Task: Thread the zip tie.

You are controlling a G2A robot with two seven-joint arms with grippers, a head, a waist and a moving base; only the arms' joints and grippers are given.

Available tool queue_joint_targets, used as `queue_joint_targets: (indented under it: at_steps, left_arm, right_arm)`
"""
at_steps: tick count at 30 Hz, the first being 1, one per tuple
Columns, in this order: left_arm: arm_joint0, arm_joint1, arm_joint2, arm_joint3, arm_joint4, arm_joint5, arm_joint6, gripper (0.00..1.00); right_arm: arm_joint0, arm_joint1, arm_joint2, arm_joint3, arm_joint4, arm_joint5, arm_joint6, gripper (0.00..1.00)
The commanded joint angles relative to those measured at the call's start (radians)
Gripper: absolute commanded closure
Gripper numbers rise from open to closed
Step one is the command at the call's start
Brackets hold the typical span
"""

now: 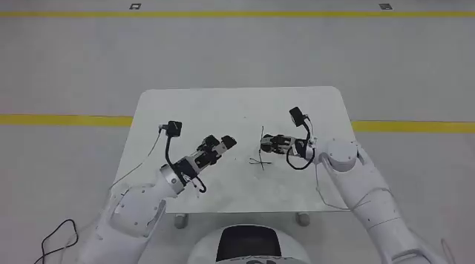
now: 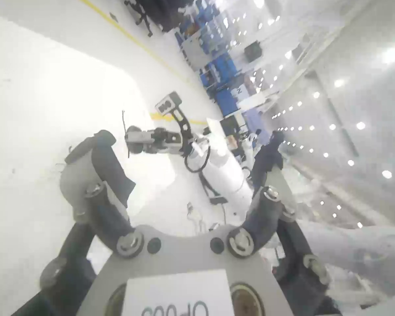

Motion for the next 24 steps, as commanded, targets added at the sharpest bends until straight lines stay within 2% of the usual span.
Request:
queue_joint_targets:
  at_steps: [1,6,9,12,17,19,20,24]
  left_arm:
    - [0.002,0.0,-0.003,0.004,0.002,0.005,0.014,0.0]
    - [-0.001,0.0,0.001,0.003,0.009,0.001,0.013,0.0]
    - [-0.023,0.01,0.029,-0.012,0.181,-0.061,-0.065,0.0]
    - [-0.041,0.02,0.066,-0.028,0.411,-0.107,-0.129,0.0]
    - [-0.053,0.026,0.135,-0.026,0.63,-0.144,-0.147,0.0]
    - [-0.056,0.029,0.158,-0.022,0.7,-0.171,-0.139,0.0]
    - [-0.056,0.03,0.156,-0.019,0.725,-0.159,-0.128,0.0]
    - [-0.056,0.03,0.156,-0.019,0.725,-0.159,-0.128,0.0]
  right_arm:
    - [0.0,0.0,0.0,0.0,-0.001,-0.001,0.0,1.0]
    - [-0.002,0.0,0.0,0.0,0.0,0.001,-0.005,1.0]
    - [-0.007,-0.002,-0.006,0.001,0.026,0.032,-0.036,1.0]
    - [0.004,-0.004,-0.01,0.013,0.051,0.067,-0.039,1.0]
    - [0.033,-0.01,-0.03,0.049,0.097,0.132,-0.035,1.0]
    - [0.042,-0.012,-0.034,0.058,0.124,0.143,-0.032,1.0]
    - [0.042,-0.012,-0.034,0.058,0.124,0.143,-0.032,1.0]
    - [0.042,-0.012,-0.034,0.058,0.124,0.143,-0.032,1.0]
